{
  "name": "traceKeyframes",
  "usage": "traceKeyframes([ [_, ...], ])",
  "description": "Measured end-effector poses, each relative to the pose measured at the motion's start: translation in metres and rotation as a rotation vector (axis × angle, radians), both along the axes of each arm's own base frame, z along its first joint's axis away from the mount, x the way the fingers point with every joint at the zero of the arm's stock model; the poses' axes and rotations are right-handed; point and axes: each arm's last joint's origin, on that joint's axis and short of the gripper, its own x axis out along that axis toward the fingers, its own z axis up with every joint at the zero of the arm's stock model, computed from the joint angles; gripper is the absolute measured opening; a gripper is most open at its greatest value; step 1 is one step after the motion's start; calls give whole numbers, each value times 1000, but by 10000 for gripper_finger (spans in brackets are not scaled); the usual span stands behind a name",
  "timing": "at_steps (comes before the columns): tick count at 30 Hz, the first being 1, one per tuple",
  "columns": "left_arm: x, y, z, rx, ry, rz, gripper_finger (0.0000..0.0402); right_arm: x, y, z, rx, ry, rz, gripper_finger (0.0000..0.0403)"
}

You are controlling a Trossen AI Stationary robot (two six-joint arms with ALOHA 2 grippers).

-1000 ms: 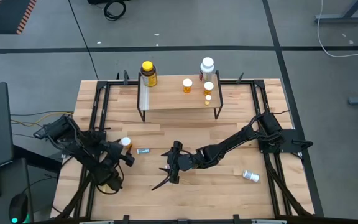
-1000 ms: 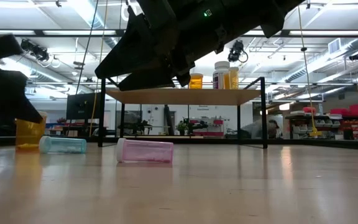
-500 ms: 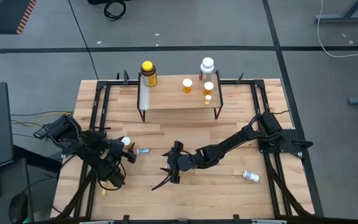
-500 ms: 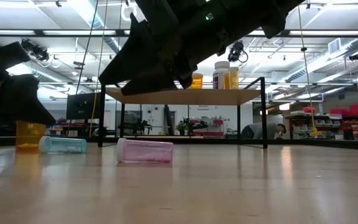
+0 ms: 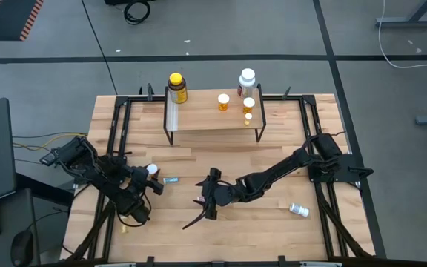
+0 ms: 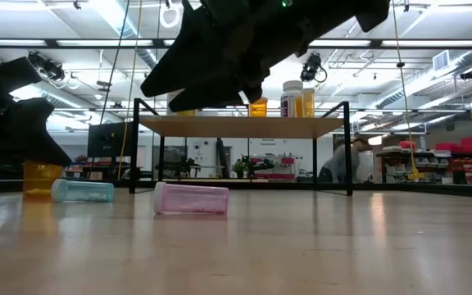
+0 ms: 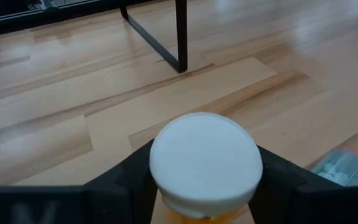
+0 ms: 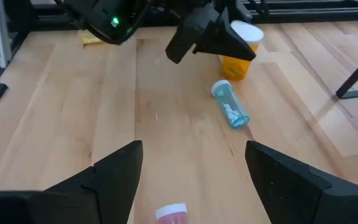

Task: Pick and place medicine bottles onto shelf by color
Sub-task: Put the large orange pill bottle on the shelf

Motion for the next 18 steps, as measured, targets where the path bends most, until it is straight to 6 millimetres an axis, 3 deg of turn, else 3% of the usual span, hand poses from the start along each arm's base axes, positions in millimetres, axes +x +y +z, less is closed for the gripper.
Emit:
traceKeyframes([
  [9, 2, -2, 3, 14, -5, -8, 202, -3, 1, -3, 13, 36, -11, 293],
  [18, 13, -15, 30, 78, 49, -10, 186, -6, 9, -3, 16, 37, 10, 293],
])
